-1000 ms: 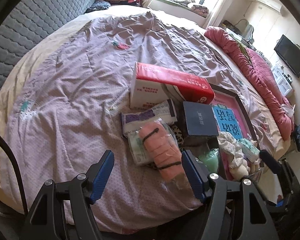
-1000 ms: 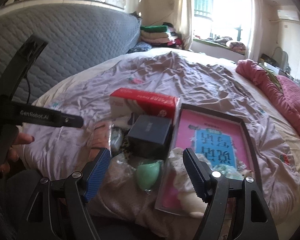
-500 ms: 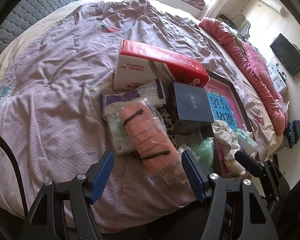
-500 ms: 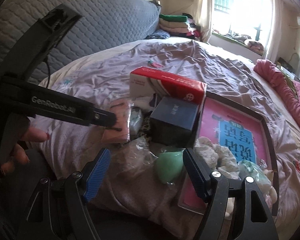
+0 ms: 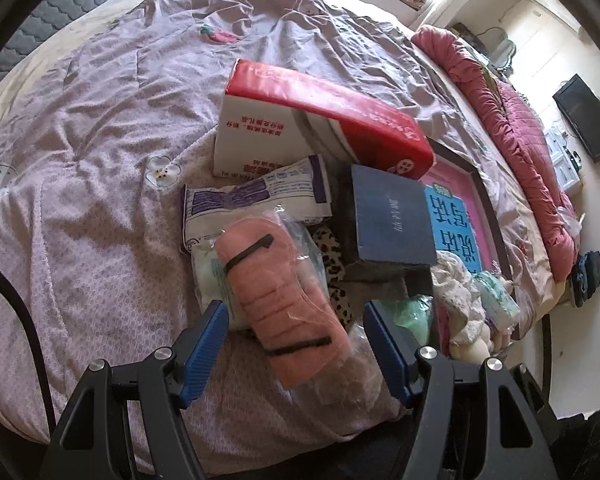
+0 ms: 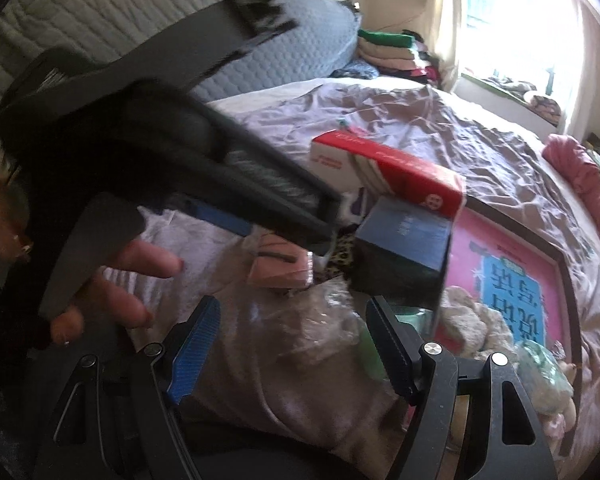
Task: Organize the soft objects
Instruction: 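Grasp the bagged pink towel with left tool while right tool grasps the clear bag with brown item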
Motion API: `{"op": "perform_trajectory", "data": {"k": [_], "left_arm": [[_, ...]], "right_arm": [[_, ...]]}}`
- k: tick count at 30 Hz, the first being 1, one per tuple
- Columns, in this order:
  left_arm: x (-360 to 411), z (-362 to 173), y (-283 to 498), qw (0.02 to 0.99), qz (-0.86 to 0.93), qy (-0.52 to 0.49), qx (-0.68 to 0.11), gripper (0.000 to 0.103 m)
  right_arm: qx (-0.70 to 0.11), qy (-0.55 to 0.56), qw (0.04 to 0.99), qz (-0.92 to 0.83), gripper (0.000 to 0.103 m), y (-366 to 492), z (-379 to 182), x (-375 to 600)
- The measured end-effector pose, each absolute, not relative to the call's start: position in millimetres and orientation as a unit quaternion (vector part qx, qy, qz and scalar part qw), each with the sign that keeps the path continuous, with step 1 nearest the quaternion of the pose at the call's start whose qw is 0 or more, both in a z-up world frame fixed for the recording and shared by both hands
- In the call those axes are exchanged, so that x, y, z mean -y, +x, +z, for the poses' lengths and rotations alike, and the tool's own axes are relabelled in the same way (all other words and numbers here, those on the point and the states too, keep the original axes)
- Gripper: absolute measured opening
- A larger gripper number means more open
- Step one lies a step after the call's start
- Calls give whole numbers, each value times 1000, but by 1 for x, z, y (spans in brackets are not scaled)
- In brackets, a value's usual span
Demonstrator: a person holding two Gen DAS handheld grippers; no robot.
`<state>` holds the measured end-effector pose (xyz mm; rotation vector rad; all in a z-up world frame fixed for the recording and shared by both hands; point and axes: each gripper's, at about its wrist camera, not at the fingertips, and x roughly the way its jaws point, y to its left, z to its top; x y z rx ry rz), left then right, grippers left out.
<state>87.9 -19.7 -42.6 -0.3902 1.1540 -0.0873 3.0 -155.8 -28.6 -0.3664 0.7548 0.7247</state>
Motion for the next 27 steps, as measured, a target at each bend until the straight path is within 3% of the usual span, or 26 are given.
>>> {"op": "perform_trajectory", "data": {"k": [10, 21, 27], "left_arm": [[7, -59, 92, 807, -59, -223, -543, 68], [-17, -70, 93, 792, -73, -275, -539, 55], [-26, -76, 94, 787, -76, -294, -537, 52]], "right_arm": [[-375, -238, 831, 335, 76, 14, -55, 141], [-380, -281, 816, 331, 77, 24, -75, 129], [-398, -273, 816, 319, 66, 38, -83, 131]]}}
